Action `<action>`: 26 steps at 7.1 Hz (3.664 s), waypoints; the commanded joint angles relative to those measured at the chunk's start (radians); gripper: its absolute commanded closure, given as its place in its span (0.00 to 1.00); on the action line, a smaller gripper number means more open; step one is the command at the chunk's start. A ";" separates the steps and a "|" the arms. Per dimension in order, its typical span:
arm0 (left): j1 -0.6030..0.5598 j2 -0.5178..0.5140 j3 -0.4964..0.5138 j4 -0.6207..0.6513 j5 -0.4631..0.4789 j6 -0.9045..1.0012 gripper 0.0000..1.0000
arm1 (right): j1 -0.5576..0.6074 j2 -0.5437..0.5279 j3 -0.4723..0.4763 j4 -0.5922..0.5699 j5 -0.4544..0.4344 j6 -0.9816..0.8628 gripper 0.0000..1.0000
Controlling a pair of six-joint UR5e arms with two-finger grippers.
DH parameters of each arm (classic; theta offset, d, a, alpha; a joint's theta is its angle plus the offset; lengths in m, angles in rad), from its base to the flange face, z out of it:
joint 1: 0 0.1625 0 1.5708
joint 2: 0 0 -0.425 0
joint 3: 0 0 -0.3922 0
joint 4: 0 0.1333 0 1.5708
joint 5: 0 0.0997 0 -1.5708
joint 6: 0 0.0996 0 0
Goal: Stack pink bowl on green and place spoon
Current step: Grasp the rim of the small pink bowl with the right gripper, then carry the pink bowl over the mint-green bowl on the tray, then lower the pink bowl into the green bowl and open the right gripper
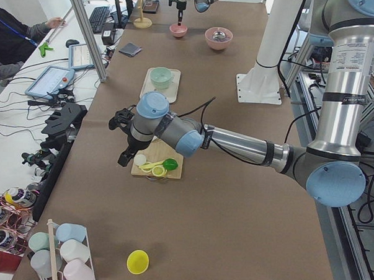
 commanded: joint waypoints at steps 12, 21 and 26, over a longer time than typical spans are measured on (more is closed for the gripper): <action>0.002 0.003 0.006 0.003 0.000 0.000 0.01 | -0.420 0.793 0.036 -0.468 -0.307 0.587 1.00; 0.006 0.001 0.005 0.003 0.000 -0.002 0.01 | -0.481 0.833 -0.097 -0.480 -0.365 0.592 1.00; 0.018 0.001 0.003 0.000 0.000 -0.018 0.01 | -0.485 0.833 -0.106 -0.480 -0.365 0.594 0.99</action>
